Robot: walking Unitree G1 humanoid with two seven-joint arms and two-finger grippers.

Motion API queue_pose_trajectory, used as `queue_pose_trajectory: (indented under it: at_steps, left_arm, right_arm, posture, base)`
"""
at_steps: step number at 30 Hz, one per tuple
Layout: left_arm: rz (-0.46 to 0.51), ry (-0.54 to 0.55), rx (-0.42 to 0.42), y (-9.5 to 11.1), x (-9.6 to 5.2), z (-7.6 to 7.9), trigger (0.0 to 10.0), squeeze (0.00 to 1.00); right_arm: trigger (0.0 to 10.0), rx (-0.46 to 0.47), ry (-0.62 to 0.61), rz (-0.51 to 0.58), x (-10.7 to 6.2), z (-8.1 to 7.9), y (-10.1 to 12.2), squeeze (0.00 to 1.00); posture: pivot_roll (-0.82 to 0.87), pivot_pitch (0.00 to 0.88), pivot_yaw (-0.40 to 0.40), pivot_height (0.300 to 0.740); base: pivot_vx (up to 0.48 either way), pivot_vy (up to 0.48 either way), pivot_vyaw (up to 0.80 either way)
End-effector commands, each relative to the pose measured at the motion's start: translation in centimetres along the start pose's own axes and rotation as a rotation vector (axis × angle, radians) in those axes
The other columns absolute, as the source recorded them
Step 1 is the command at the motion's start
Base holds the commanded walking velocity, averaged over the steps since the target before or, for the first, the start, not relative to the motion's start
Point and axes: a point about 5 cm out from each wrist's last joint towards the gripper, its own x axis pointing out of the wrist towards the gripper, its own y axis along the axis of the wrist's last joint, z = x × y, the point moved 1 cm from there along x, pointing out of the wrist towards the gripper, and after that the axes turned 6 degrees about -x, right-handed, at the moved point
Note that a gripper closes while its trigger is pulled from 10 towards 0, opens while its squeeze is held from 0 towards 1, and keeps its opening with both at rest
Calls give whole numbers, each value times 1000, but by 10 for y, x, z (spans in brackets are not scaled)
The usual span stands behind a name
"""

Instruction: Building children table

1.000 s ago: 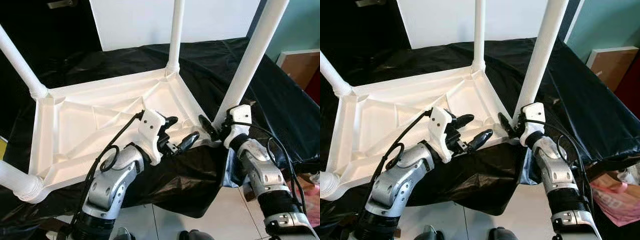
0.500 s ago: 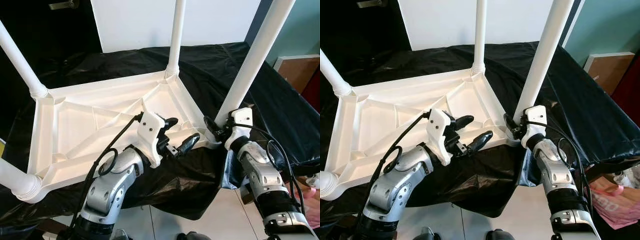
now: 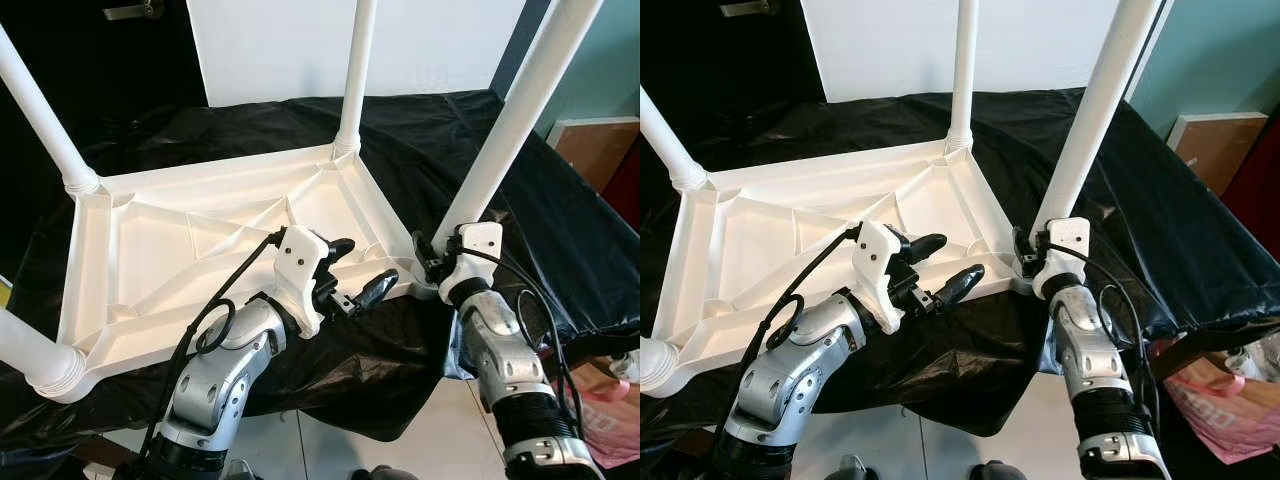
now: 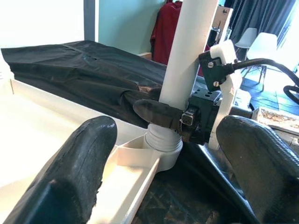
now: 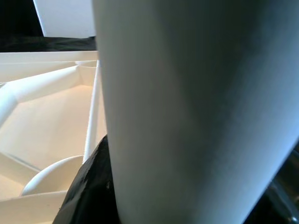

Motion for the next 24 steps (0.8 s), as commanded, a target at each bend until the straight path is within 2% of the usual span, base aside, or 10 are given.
queue_pose_trajectory:
  at_steps: [1, 6, 8, 23, 24]
  left_arm:
    - [1, 42, 11, 0, 2, 0, 10000, 0]
    - [15, 57, 6, 1, 3, -1, 10000, 0]
    - [18, 62, -1, 0, 3, -1, 10000, 0]
    - [24, 67, -2, 1, 4, -4, 10000, 0]
    - [23, 66, -1, 1, 4, -4, 10000, 0]
  right_arm:
    - [10000, -16, -73, -87, -9, 1, -16, 0]
    - [10000, -8, -184, -90, -17, -11, -17, 0]
    - [10000, 5, -204, -90, -16, -14, -16, 0]
    - [10000, -10, -191, -48, -14, -5, -8, 0]
    - [10000, -7, -175, -29, -14, -5, -5, 1000]
  posture:
    - [0, 69, -76, 740]
    - [-18, 72, -82, 740]
    - [-23, 69, -80, 740]
    - [-33, 65, -80, 740]
    - [-34, 65, -80, 740]
  base:
    - [0, 0, 0]
    - [0, 0, 0]
    - [0, 0, 0]
    - [0, 0, 0]
    - [0, 0, 0]
